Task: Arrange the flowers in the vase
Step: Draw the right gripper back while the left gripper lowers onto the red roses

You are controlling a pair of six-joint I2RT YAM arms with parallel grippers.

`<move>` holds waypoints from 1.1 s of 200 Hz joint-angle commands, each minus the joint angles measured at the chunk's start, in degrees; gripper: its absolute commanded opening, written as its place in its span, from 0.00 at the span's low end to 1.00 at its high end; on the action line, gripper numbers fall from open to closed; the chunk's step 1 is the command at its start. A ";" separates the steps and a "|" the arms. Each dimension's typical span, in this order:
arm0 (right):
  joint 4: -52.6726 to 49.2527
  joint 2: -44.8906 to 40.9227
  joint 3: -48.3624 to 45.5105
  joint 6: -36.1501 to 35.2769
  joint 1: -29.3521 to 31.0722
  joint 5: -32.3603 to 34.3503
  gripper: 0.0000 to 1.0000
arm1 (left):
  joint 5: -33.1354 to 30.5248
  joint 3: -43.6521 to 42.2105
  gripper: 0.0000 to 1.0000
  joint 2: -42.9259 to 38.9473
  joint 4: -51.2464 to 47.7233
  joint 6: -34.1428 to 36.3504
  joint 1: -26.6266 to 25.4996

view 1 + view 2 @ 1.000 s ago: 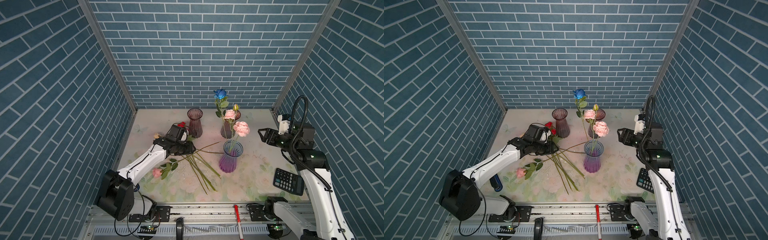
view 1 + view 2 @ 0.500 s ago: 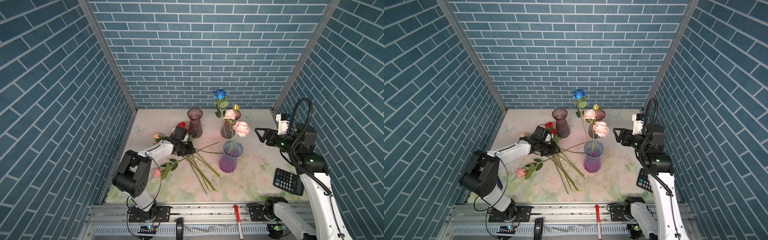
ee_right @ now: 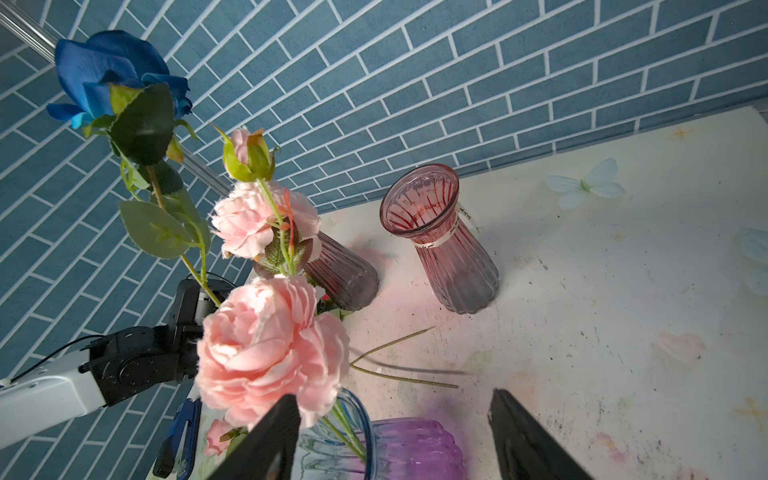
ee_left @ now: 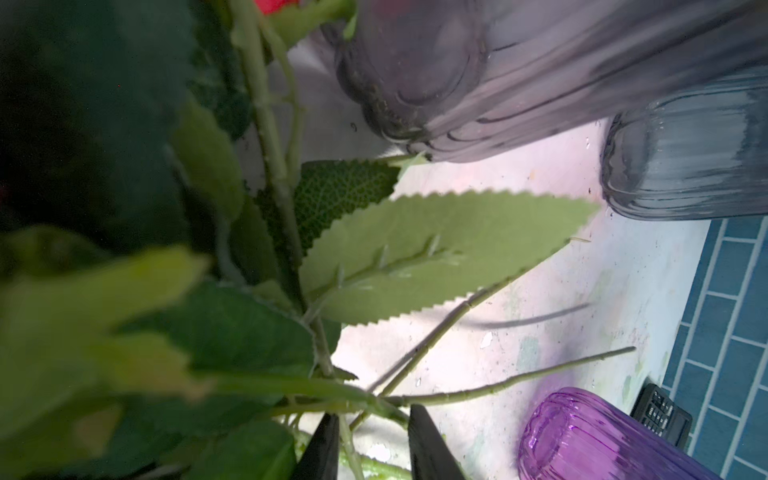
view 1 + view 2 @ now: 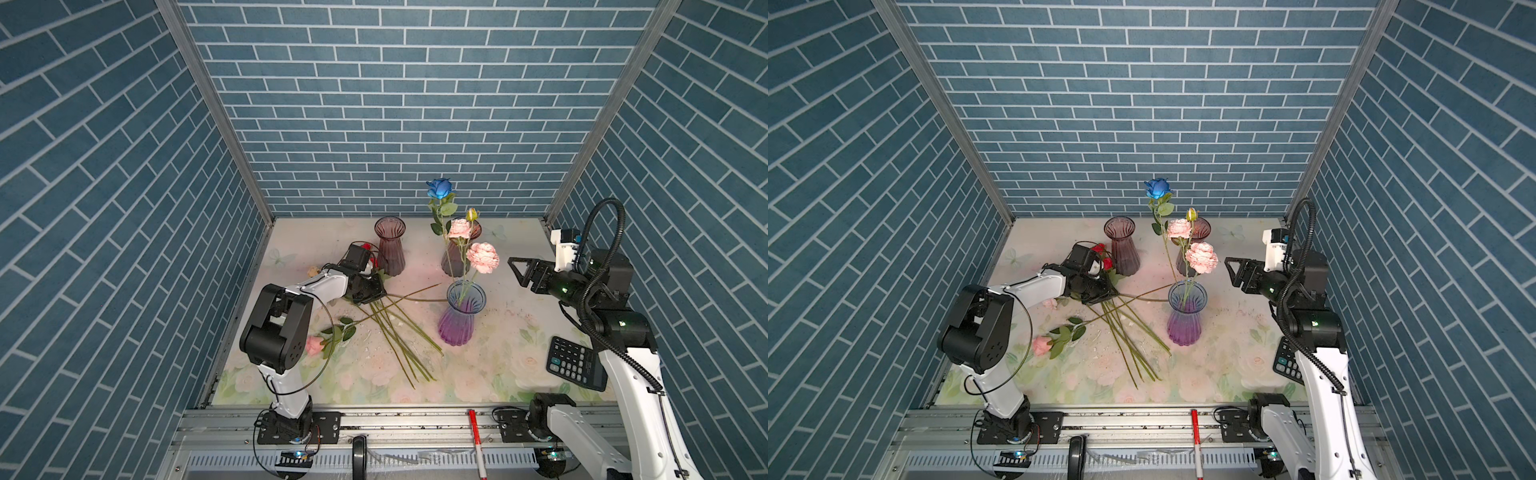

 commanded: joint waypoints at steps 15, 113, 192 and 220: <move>0.73 -0.76 0.59 -2.20 0.40 -1.11 0.74 | 1.26 1.36 0.25 0.85 0.92 -1.20 0.19; 0.64 -0.50 1.31 -2.21 0.50 -1.11 0.74 | 3.30 1.05 0.07 -1.48 1.68 -2.67 0.21; 0.38 -1.42 1.11 -2.27 0.50 -1.28 0.74 | 2.91 1.52 0.27 0.73 0.97 -3.52 0.29; -0.15 -1.72 0.90 -2.62 0.50 -1.28 0.74 | 3.80 1.62 0.26 2.19 1.74 -3.09 0.47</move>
